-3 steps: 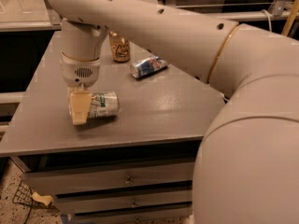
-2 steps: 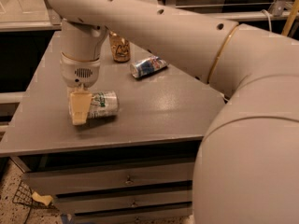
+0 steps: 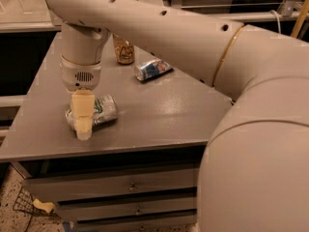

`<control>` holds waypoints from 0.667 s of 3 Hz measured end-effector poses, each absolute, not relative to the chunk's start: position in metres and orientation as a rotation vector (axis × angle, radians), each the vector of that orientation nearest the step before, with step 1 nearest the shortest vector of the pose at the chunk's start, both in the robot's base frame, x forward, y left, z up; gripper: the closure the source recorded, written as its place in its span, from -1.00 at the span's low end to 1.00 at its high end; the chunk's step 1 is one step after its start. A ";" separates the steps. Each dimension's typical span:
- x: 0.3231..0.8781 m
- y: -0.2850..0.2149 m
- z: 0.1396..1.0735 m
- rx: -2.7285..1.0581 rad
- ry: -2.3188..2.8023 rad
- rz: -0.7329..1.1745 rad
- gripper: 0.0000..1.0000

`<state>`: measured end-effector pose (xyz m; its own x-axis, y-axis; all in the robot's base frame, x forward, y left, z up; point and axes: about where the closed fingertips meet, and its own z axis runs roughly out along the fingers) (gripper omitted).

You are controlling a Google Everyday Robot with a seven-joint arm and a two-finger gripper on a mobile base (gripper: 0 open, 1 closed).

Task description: Knock 7up can over

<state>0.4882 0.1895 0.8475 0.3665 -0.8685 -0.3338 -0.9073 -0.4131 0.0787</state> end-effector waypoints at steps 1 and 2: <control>0.491 0.185 0.845 -2.498 1.633 0.492 -1.00; 0.501 0.165 0.836 -2.502 1.654 0.474 -1.00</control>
Offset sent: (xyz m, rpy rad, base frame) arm 0.0256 -0.0531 -0.0213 -0.0484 -0.0056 -0.0199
